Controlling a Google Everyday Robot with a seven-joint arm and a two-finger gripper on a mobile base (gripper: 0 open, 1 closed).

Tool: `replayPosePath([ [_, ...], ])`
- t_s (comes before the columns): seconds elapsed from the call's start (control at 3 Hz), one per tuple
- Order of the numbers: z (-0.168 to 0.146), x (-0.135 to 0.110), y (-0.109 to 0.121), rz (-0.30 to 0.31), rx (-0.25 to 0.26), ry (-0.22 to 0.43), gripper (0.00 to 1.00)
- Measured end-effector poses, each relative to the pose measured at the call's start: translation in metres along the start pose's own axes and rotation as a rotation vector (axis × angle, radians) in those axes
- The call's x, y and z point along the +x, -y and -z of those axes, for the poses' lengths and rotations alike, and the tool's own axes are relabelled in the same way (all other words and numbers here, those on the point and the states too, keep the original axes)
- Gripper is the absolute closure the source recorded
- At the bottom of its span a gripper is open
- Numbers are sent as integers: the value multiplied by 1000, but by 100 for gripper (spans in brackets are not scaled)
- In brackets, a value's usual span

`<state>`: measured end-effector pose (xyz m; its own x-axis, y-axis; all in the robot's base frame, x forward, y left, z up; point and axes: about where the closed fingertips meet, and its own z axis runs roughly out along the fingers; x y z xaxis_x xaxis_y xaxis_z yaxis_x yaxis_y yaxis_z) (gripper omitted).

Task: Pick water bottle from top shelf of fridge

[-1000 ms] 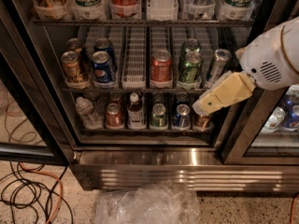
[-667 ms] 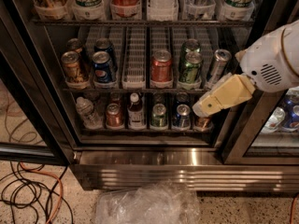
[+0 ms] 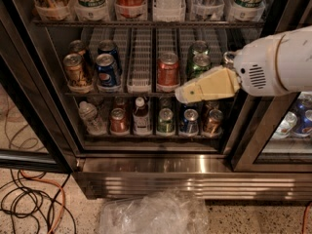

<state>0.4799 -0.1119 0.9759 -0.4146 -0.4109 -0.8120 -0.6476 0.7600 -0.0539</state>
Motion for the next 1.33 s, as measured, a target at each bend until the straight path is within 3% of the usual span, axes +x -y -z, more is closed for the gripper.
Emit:
replayPosePath([
  [0.33,0,-18,12,-9,49,70,0],
  [0.67,0,-18,12,-9,49,69,0],
  [1.0,-2,-31,5,50,52,114,0],
  [1.33,-1,-63,-6,106,92,246,0],
])
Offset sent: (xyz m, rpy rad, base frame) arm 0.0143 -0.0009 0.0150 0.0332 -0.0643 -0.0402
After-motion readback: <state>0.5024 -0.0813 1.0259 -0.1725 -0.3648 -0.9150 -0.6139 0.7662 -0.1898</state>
